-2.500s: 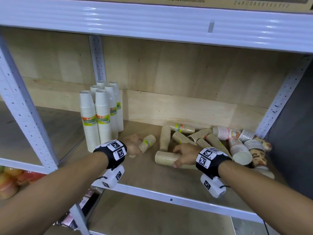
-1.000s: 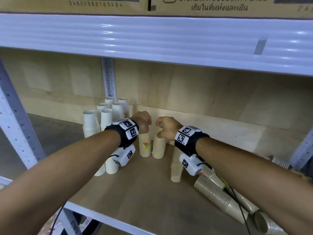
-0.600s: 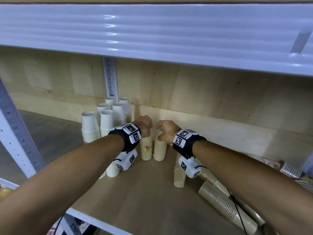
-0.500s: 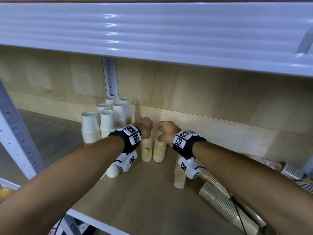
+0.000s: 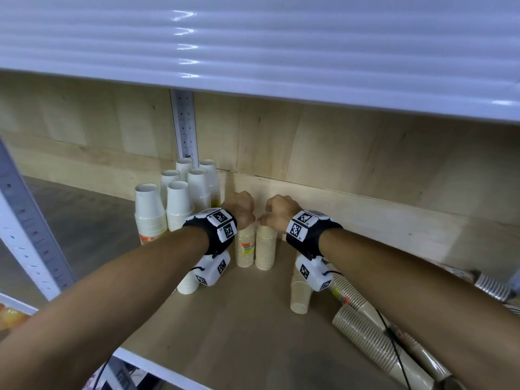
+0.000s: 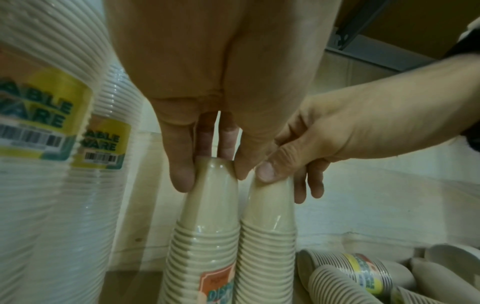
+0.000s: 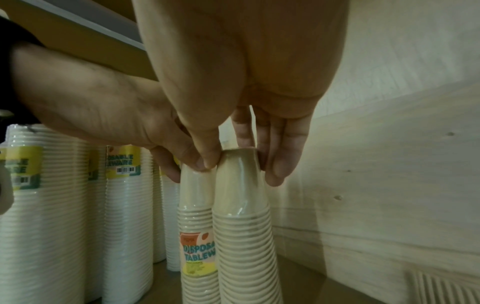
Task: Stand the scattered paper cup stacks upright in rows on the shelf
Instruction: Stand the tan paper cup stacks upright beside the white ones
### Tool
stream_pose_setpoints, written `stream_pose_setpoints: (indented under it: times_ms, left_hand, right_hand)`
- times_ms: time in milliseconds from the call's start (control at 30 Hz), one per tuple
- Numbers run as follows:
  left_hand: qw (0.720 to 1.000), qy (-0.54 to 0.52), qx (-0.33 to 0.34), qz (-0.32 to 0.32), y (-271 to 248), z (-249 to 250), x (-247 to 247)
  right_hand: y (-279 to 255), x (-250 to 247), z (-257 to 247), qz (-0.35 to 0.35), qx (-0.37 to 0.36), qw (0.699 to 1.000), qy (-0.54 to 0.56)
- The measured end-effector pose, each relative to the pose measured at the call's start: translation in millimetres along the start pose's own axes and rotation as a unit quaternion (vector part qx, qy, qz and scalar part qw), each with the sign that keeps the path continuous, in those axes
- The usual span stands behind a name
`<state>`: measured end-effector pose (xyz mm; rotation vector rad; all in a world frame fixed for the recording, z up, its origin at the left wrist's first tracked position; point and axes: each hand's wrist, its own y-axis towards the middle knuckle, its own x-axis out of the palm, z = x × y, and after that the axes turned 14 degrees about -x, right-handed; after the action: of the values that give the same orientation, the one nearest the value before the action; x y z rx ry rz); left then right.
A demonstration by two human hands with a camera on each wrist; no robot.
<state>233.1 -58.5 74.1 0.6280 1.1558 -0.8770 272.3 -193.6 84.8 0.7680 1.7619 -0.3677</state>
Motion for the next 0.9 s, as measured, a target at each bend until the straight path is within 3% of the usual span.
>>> stream_pose_setpoints:
  times_ms: [267,433,733,900]
  left_hand:
    - [0.999,-0.033,0.013,-0.024,3.0,-4.4,2.5]
    - [0.998,-0.046,0.020,-0.023,2.5,-4.8,2.4]
    - [0.998,-0.047,0.030,-0.029,3.0,-5.5,2.5]
    - [0.997,-0.054,0.035,-0.035,4.2,-8.0,2.1]
  right_hand:
    - [-1.6,-0.1,0.1,-0.025,-0.038,0.998,0.045]
    - [-0.7,0.5,0.4,0.005,-0.011,1.000,0.024]
    - [0.2,-0.9,-1.7,-0.036,-0.038,0.997,0.056]
    - [-0.5,-3.5,-4.0,-0.022,-0.020,0.999,0.022]
